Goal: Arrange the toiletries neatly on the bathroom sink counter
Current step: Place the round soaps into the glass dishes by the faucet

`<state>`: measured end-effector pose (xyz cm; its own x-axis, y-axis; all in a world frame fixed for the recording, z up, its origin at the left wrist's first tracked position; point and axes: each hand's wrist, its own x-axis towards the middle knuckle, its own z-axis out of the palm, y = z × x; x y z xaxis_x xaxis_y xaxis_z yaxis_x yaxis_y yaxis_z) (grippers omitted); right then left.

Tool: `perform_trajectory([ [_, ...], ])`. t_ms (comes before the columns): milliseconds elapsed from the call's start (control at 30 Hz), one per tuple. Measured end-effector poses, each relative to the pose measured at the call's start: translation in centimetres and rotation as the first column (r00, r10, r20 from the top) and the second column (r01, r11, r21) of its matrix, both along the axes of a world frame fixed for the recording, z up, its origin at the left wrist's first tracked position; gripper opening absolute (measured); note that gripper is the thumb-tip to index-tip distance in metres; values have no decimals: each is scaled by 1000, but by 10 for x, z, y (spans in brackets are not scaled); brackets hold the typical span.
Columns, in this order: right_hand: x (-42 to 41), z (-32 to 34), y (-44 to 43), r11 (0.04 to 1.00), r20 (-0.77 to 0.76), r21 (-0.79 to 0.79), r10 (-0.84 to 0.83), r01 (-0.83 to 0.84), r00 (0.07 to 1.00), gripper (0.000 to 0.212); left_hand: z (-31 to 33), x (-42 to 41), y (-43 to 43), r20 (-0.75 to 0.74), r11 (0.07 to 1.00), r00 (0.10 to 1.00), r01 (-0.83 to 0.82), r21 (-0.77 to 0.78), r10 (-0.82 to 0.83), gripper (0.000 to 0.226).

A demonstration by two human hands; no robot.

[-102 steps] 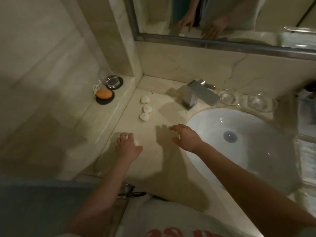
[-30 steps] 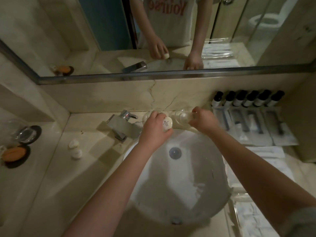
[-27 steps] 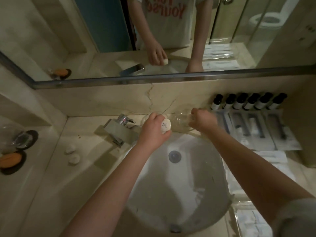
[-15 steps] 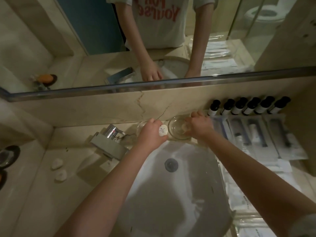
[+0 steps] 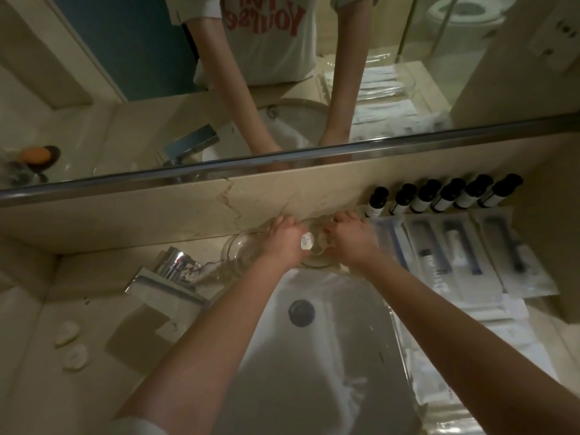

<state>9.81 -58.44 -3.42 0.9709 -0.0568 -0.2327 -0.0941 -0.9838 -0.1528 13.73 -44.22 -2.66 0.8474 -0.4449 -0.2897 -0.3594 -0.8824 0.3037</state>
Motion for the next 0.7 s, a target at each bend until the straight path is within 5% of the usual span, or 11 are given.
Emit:
perform_trajectory([
  [700, -6, 11, 0, 999, 18, 35, -27, 26, 999, 48, 0, 1, 0, 4, 1000, 1000, -4, 15, 4, 56],
])
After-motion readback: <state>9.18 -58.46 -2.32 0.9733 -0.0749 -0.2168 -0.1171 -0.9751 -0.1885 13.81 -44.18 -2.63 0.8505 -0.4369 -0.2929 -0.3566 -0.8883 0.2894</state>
